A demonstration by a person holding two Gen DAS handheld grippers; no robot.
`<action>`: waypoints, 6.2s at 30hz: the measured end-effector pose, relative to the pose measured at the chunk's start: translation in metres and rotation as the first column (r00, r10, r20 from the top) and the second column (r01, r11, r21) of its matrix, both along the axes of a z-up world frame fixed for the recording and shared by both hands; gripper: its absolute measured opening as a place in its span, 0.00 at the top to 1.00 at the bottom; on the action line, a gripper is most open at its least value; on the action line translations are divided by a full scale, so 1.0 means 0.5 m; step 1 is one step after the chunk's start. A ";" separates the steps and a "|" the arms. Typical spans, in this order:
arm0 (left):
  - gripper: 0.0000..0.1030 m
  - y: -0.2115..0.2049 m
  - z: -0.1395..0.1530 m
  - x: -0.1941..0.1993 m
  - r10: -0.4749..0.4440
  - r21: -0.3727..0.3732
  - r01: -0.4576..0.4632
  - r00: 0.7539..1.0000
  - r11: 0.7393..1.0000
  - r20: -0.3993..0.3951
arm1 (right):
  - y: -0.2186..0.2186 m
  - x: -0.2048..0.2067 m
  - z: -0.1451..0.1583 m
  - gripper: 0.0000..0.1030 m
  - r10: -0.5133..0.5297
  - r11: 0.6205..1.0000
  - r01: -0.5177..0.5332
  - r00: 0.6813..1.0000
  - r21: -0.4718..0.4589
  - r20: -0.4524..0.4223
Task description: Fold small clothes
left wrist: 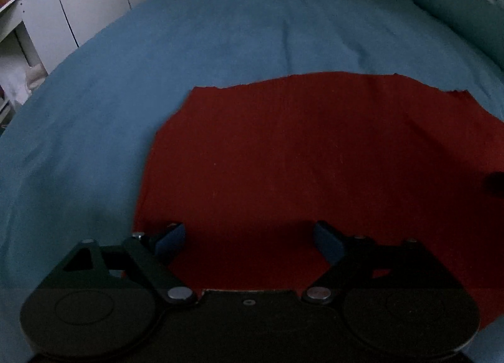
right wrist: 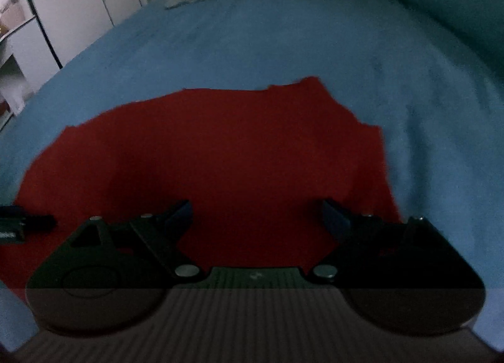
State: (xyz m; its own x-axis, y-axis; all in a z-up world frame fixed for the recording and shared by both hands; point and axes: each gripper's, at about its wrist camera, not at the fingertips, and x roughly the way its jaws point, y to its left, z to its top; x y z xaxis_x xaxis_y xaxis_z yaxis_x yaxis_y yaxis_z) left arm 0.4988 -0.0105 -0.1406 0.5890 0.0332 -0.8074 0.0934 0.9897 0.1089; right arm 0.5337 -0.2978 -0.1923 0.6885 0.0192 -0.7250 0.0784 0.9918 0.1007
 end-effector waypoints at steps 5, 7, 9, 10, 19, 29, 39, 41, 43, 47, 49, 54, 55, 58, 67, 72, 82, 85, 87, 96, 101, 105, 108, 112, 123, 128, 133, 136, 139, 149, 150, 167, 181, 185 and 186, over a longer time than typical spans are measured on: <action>0.11 -0.018 0.048 0.013 0.022 -0.005 -0.022 1.000 1.000 -0.008 | -0.071 -0.031 0.056 0.01 -0.002 0.999 0.003 1.000 0.050 -0.020; 0.11 -0.029 0.095 -0.001 0.002 -0.061 0.000 1.000 0.998 0.019 | -0.098 -0.058 0.105 0.01 -0.024 0.999 0.023 1.000 0.026 0.021; 0.07 -0.056 0.137 -0.024 -0.010 -0.073 0.012 1.000 0.997 0.028 | -0.127 -0.082 0.143 0.00 -0.054 0.999 0.053 0.998 0.011 0.028; 0.06 -0.070 0.149 -0.032 -0.014 -0.069 0.016 1.000 0.997 0.026 | -0.139 -0.091 0.153 0.00 -0.054 0.999 0.054 0.998 0.009 0.017; 0.04 -0.181 0.136 -0.062 -0.048 -0.068 0.043 0.996 0.997 -0.078 | -0.130 -0.122 0.108 0.12 0.062 0.998 -0.062 0.995 0.000 -0.080; 0.04 -0.200 0.044 -0.001 0.012 0.004 -0.011 0.987 1.000 -0.159 | -0.111 -0.103 0.004 0.30 0.085 0.996 -0.084 0.993 0.021 -0.081; 0.00 -0.178 0.005 0.028 0.045 -0.033 -0.055 0.970 0.998 -0.240 | -0.130 -0.099 0.017 0.68 0.067 0.985 -0.047 0.990 0.163 -0.122; 0.00 -0.177 0.001 0.034 0.038 -0.041 -0.050 0.968 0.998 -0.248 | -0.149 -0.099 0.027 0.71 0.026 0.970 0.008 0.990 0.241 -0.137; 0.00 -0.176 0.002 0.035 0.027 -0.044 -0.040 0.968 0.998 -0.249 | -0.169 -0.101 0.041 0.72 -0.023 0.940 0.071 0.989 0.335 -0.146; 0.00 -0.170 -0.001 0.040 0.012 -0.055 -0.027 0.967 0.998 -0.255 | -0.195 -0.106 0.080 0.73 -0.108 0.827 0.165 0.985 0.538 -0.136; 0.00 -0.163 -0.006 0.050 0.003 -0.062 -0.020 0.965 0.998 -0.262 | -0.190 -0.102 0.110 0.73 -0.133 0.758 0.180 0.984 0.626 -0.122; 0.04 -0.131 0.013 0.057 -0.039 -0.122 0.006 0.960 0.992 -0.277 | -0.072 -0.035 0.226 0.73 -0.024 0.736 0.025 1.000 0.676 -0.010; 0.04 -0.111 0.027 0.051 -0.040 -0.121 0.008 0.964 0.993 -0.262 | -0.029 -0.014 0.251 0.73 0.025 0.739 -0.031 1.000 0.673 0.019; 0.04 -0.019 0.063 0.016 -0.011 -0.052 0.001 0.980 0.999 -0.199 | 0.132 0.046 0.297 0.74 0.224 0.758 -0.218 0.972 0.615 0.069; 0.04 0.213 0.003 -0.087 -0.035 -0.048 0.027 0.984 0.998 -0.175 | 0.557 0.134 0.048 0.73 0.547 0.798 -0.456 0.822 0.394 -0.157; 0.04 0.228 0.010 -0.109 -0.051 -0.107 0.037 0.990 0.994 -0.131 | 0.530 0.128 0.066 0.31 0.533 0.768 -0.426 0.839 0.478 -0.111; 0.04 0.211 0.077 -0.091 -0.085 -0.228 0.065 0.993 0.971 -0.080 | 0.333 -0.013 0.232 0.06 0.265 0.933 -0.268 0.963 0.240 0.046; 0.08 0.214 0.074 -0.072 -0.051 -0.277 0.026 0.995 0.960 -0.086 | 0.302 -0.095 0.196 0.06 0.223 0.967 -0.221 0.975 0.126 -0.002; 0.15 0.197 0.074 -0.054 -0.020 -0.306 -0.010 0.995 0.952 -0.095 | 0.306 -0.139 0.165 0.06 0.218 0.975 -0.216 0.975 0.055 -0.035; 0.28 0.211 0.059 -0.018 0.017 -0.350 -0.064 0.990 0.935 -0.137 | 0.385 -0.203 0.054 0.06 0.086 0.996 -0.085 0.996 0.041 -0.029; 0.31 0.209 0.053 -0.017 0.015 -0.348 -0.065 0.989 0.935 -0.146 | 0.421 -0.181 0.008 0.07 0.033 0.999 -0.034 0.999 -0.037 -0.028; 0.32 0.214 0.050 -0.015 0.016 -0.346 -0.067 0.989 0.936 -0.147 | 0.433 -0.191 -0.004 0.07 0.062 0.992 -0.061 0.998 -0.108 0.007; 0.32 0.222 0.054 -0.020 0.026 -0.339 -0.073 0.990 0.938 -0.141 | 0.417 -0.200 -0.003 0.07 0.025 0.991 -0.022 1.000 -0.130 0.019; 0.33 0.246 0.048 -0.031 0.066 -0.348 -0.116 0.986 0.930 -0.153 | 0.387 -0.202 0.002 0.07 -0.061 0.989 0.064 0.998 -0.130 0.027; 0.91 0.288 0.103 -0.067 0.071 -0.442 -0.100 0.994 0.892 -0.080 | 0.368 -0.209 0.050 0.14 -0.043 0.986 0.058 0.995 -0.157 0.093; 0.92 0.297 0.005 -0.091 0.087 -0.355 -0.149 0.979 0.923 -0.183 | 0.360 -0.211 -0.004 0.14 0.018 0.982 -0.016 1.000 -0.186 0.012; 0.91 0.284 0.013 -0.103 0.071 -0.311 -0.118 0.985 0.943 -0.160 | 0.351 -0.205 -0.003 0.13 0.085 0.976 -0.083 0.996 -0.204 0.004; 0.87 0.276 0.038 -0.099 0.057 -0.273 -0.100 0.985 0.957 -0.161 | 0.331 -0.207 0.010 0.13 0.109 0.980 -0.113 0.994 -0.163 -0.033; 0.85 0.284 0.088 -0.111 0.036 -0.232 -0.062 0.993 0.971 -0.115 | 0.317 -0.216 0.049 0.13 0.133 0.982 -0.139 0.989 -0.129 -0.058; 0.17 0.293 0.243 -0.028 -0.038 -0.242 0.041 0.999 0.969 0.019 | 0.243 -0.135 0.243 0.00 0.158 0.978 -0.154 0.987 0.140 -0.023; 0.16 0.291 0.236 -0.007 -0.047 -0.267 0.047 0.999 0.963 0.007 | 0.238 -0.112 0.248 0.00 0.152 0.975 -0.145 0.988 0.168 -0.033; 0.28 0.273 0.031 0.165 -0.118 -0.373 0.046 0.978 0.927 -0.174 | 0.230 0.114 0.070 0.03 0.132 0.931 -0.044 0.966 0.361 -0.221; 0.76 0.213 0.061 0.153 -0.143 -0.326 0.090 0.980 0.941 -0.140 | 0.250 0.109 0.093 0.65 0.174 0.925 -0.096 0.967 0.368 -0.186; 0.77 0.190 0.100 0.127 -0.141 -0.299 0.106 0.985 0.948 -0.097 | 0.254 0.086 0.142 0.66 0.195 0.922 -0.136 0.972 0.362 -0.133; 0.77 0.183 0.111 0.117 -0.142 -0.293 0.110 0.986 0.950 -0.089 | 0.254 0.081 0.152 0.66 0.200 0.919 -0.144 0.972 0.368 -0.120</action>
